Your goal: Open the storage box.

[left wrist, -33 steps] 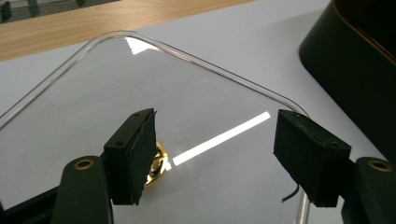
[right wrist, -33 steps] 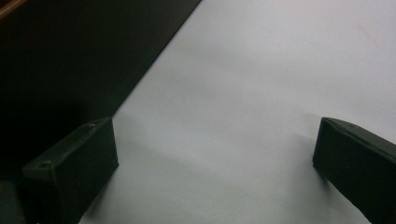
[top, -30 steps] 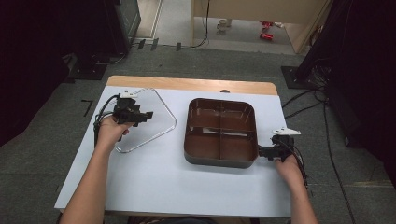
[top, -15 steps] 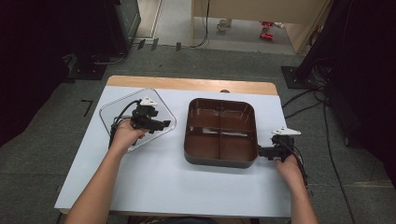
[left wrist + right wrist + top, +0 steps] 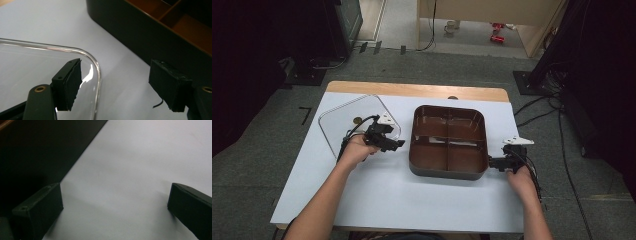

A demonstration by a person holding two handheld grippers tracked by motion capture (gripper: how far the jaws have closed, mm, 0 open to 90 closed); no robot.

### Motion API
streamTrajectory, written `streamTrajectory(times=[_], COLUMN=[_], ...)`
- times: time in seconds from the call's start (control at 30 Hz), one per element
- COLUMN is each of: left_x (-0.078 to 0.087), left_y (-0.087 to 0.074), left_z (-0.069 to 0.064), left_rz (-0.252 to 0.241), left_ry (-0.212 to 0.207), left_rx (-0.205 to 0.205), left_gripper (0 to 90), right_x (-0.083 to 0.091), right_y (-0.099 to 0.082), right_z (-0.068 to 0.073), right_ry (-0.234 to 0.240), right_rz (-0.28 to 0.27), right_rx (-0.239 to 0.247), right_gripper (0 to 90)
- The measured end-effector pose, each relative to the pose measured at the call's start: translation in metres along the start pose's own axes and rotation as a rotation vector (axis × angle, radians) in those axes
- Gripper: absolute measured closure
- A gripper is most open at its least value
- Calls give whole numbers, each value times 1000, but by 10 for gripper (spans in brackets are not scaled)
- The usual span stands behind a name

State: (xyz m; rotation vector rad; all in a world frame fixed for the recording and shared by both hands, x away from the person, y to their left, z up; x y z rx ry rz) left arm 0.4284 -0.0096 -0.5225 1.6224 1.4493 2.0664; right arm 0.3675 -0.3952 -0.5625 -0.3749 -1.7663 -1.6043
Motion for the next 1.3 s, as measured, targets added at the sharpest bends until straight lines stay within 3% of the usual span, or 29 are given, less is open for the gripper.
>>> streamTrajectory(times=[0.3,0.4,0.53,0.67,0.8,1.03,1.23,1.3], left_x=[-2,-3,-4,-8,-8,-7,-8,-8], left_y=[-7,-11,-18,-27,-28,-31,-35,-36], left_z=[-25,-29,-33,-37,-37,-37,-39,-40], left_rz=[18,36,60,92,83,25,-11,-39], left_ry=[-56,-51,-79,-91,-106,-121,-85,-71], left_rx=[-58,-83,-66,-100,-92,-91,-133,-121], left_gripper=[262,272,270,269,261,234,231,227], right_x=[0,0,0,0,0,0,0,0], right_y=[0,0,0,0,0,0,0,0], right_z=[0,0,0,0,0,0,0,0], right_ry=[0,0,0,0,0,0,0,0], right_rz=[0,0,0,0,0,0,0,0], right_rx=[0,0,0,-1,0,0,0,-1], right_gripper=[0,0,0,0,0,0,0,0])
Point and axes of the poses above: each handheld gripper's, and its own axes: x roughly backward along the jaws, y roughly out of its top, z roughly to its left, the point moved 8 cm from there along -x, roughly forward along the jaws, and after that the axes turned 4 degrees about -z, right-handed, at the moved point
